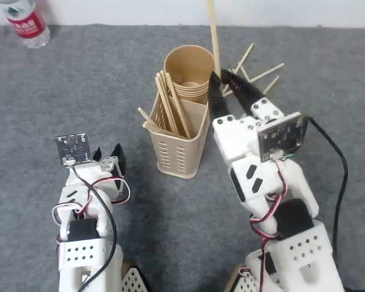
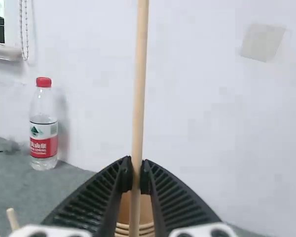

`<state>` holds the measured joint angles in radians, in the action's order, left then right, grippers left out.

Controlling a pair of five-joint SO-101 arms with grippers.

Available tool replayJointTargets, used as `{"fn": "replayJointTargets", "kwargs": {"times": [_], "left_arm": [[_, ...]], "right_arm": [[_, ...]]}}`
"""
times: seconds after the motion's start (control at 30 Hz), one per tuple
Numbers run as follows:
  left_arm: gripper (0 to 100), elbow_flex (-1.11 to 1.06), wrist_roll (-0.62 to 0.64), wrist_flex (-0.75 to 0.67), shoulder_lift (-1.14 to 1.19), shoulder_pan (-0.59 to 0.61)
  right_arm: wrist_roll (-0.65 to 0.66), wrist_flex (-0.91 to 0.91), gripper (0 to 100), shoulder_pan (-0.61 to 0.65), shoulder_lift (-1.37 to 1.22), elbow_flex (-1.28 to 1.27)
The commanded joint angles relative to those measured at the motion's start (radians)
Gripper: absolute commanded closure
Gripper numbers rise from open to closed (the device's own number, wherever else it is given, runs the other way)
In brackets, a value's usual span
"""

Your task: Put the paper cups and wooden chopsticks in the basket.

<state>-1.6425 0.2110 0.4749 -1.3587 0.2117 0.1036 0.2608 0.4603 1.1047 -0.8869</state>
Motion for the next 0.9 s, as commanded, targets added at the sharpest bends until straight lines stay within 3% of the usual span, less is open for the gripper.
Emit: {"fn": "replayJointTargets", "kwargs": {"times": [0.0, 0.23, 0.4, 0.67, 0.87], "left_arm": [[83, 0.013, -0.009, -0.006, -0.011, -0.006], [83, 0.013, -0.009, -0.006, -0.011, -0.006], [83, 0.015, -0.009, -0.006, -0.011, -0.006], [83, 0.016, -0.009, -0.006, -0.011, -0.006], [83, 0.016, -0.009, -0.006, -0.011, -0.006]], "right_arm": [[0.012, -0.087, 99.2, 0.045, -0.005, -0.003], [0.017, -0.289, 99.2, 0.173, -0.173, -0.006], [0.014, -0.328, 99.2, 0.170, -0.334, -0.012], [0.014, -0.386, 98.7, 0.166, -0.340, -0.037], [0.014, -0.332, 78.0, 0.168, -0.338, -0.031]]}}
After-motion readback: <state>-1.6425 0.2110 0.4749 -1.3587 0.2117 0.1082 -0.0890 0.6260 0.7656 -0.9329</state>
